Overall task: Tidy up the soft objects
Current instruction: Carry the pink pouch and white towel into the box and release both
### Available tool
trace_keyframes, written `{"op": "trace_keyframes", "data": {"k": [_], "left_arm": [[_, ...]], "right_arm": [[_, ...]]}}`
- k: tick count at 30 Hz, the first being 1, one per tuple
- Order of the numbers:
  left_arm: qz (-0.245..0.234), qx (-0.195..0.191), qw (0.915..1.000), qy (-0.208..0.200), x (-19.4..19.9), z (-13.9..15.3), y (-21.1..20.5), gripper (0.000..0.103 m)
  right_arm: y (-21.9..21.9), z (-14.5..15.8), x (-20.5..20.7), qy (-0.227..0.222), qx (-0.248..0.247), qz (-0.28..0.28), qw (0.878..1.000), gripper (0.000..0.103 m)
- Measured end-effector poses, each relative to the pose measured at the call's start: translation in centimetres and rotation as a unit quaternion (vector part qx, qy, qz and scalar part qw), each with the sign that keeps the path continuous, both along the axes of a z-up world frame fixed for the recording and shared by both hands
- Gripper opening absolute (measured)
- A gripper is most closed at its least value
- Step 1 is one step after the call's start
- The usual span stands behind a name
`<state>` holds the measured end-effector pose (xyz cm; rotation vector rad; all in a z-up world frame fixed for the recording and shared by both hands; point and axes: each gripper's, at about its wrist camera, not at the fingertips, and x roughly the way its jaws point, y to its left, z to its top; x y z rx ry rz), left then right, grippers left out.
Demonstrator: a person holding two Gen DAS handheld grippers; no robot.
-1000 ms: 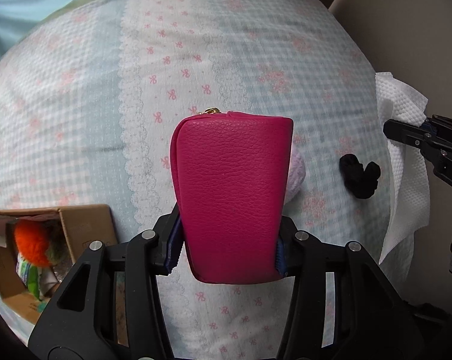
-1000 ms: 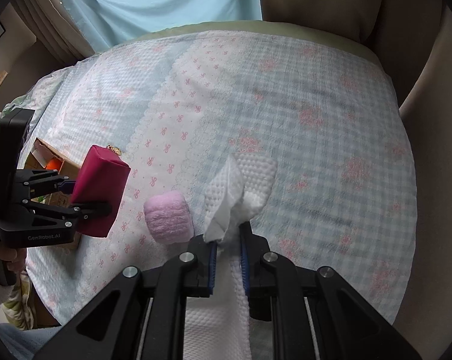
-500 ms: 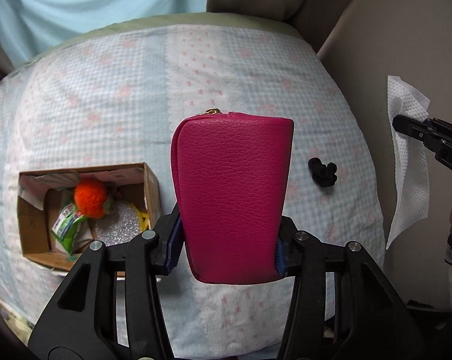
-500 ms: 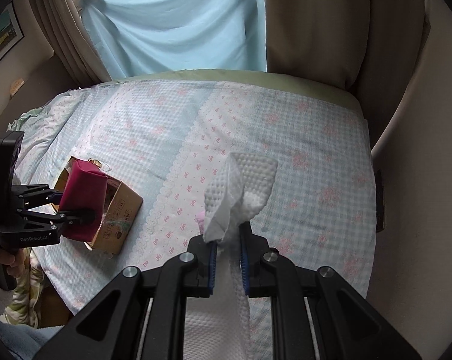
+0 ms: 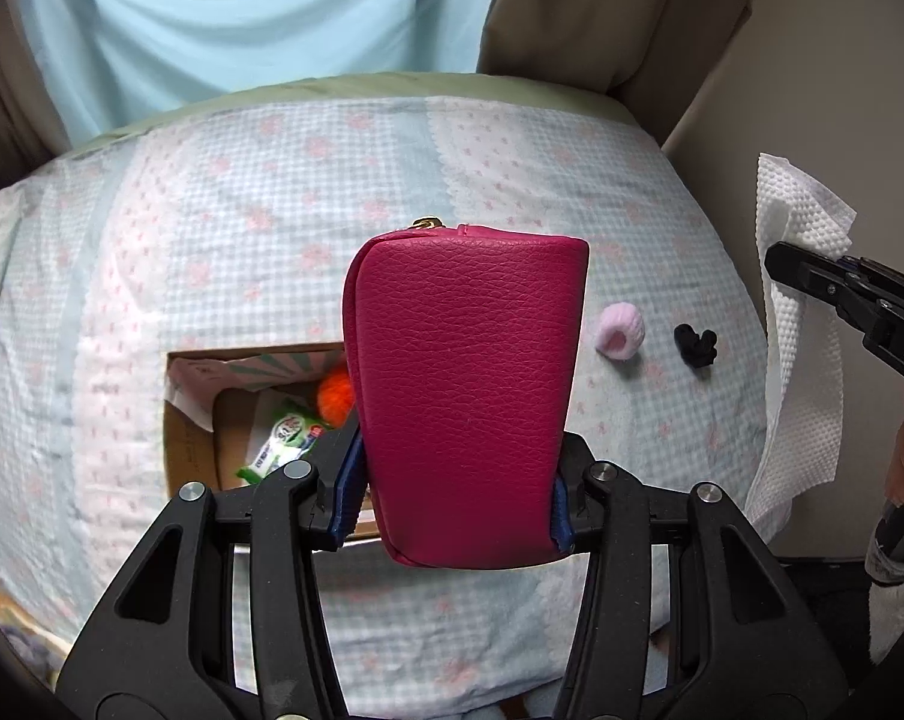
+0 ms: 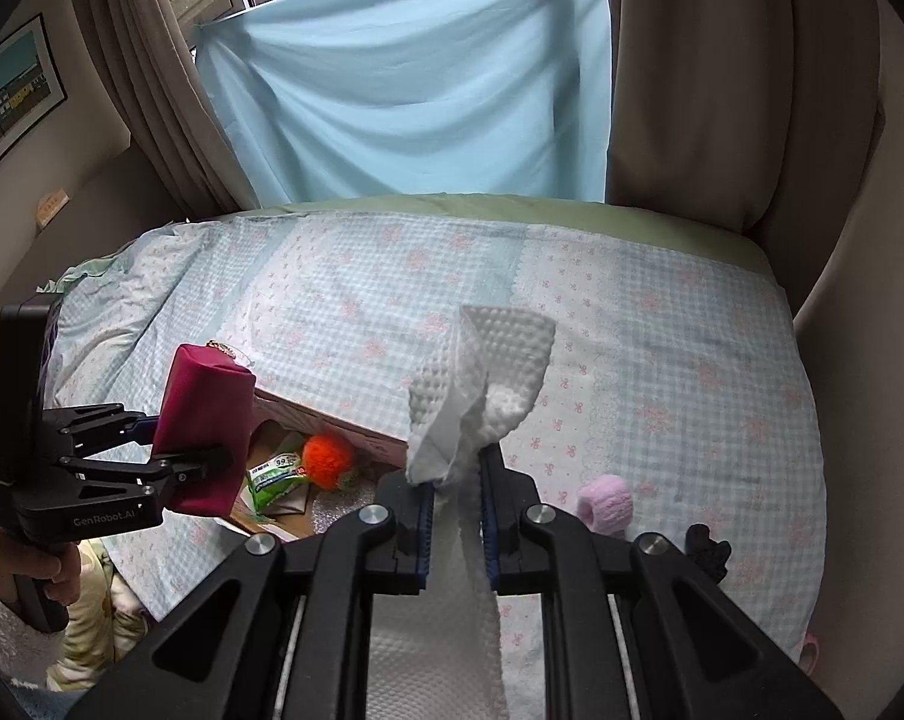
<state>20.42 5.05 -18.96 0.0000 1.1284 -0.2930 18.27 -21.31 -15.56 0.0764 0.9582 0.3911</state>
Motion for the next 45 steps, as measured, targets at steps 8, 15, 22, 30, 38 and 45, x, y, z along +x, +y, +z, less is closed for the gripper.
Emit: {"op": "trace_keyframes", "data": {"k": [8,15,22,30,38,45], "left_arm": [[-0.028,0.024,0.9992,0.018,1.5,-1.8,9.2,0.044],[-0.032,0.041,0.9968,0.06,3.1,-5.6,13.4,0.044],[-0.041,0.048,0.9925,0.104,5.2,-10.2,13.0,0.044],[-0.076,0.07,0.9844,0.143,7.7,-14.9,11.1,0.044],[-0.129,0.095,0.9771,0.14,8.1,-16.0,9.2,0.103],[-0.122,0.078,0.9788,0.145,8.1,-15.9,9.7,0.103]], "right_arm": [[10.8,-2.1,1.0,0.053,0.017,-0.054,0.997,0.013],[16.7,-5.5,2.5,0.112,0.04,-0.113,0.986,0.013],[18.4,-10.6,3.7,0.19,0.069,-0.183,0.962,0.013],[17.2,-16.9,5.5,0.28,0.098,-0.244,0.923,0.013],[17.5,-20.0,6.5,0.329,0.102,-0.254,0.904,0.034],[17.1,-20.6,6.5,0.328,0.063,-0.257,0.907,0.103]]}}
